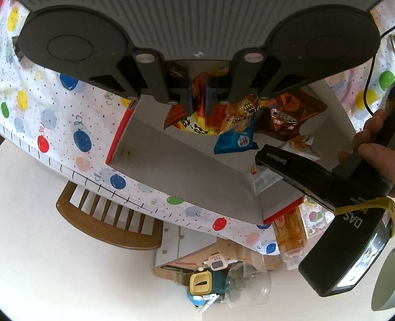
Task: Organize snacks
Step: 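Carry both snacks over the red box and open both tools to drop them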
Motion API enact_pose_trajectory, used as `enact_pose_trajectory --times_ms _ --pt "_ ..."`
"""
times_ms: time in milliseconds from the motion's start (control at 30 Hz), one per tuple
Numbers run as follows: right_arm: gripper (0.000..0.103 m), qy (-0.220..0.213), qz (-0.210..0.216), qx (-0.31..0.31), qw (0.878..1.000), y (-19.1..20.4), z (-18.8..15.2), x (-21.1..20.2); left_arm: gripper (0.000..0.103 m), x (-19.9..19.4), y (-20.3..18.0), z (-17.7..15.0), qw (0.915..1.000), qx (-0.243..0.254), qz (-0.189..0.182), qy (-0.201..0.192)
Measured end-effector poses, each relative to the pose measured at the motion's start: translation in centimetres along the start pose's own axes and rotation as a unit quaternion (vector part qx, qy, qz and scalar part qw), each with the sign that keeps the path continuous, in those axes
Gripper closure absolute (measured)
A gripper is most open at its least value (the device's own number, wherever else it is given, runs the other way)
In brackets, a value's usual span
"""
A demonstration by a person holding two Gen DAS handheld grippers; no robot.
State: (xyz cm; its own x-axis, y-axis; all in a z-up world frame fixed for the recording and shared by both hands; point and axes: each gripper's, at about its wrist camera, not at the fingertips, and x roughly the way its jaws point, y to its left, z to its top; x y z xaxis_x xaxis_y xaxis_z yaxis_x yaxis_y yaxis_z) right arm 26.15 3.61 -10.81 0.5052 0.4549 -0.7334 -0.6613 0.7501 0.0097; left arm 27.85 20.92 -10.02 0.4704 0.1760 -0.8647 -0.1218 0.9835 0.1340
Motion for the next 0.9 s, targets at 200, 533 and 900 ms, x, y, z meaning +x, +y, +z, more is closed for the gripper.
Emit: enact_pose_trajectory --times_ms 200,533,900 --pt "0.092 0.011 0.005 0.026 1.000 -0.9 -0.4 -0.2 0.058 -0.2 0.1 -0.1 0.9997 -0.021 -0.006 0.003" --pt "0.092 0.003 0.025 0.057 0.998 -1.6 -0.7 -1.4 0.042 -2.0 -0.2 -0.6 0.9993 -0.028 -0.011 -0.023" --pt "0.089 -0.020 0.030 0.084 0.996 -2.7 -1.3 -4.3 0.032 -5.0 -0.8 -1.4 0.9980 -0.028 -0.019 -0.054"
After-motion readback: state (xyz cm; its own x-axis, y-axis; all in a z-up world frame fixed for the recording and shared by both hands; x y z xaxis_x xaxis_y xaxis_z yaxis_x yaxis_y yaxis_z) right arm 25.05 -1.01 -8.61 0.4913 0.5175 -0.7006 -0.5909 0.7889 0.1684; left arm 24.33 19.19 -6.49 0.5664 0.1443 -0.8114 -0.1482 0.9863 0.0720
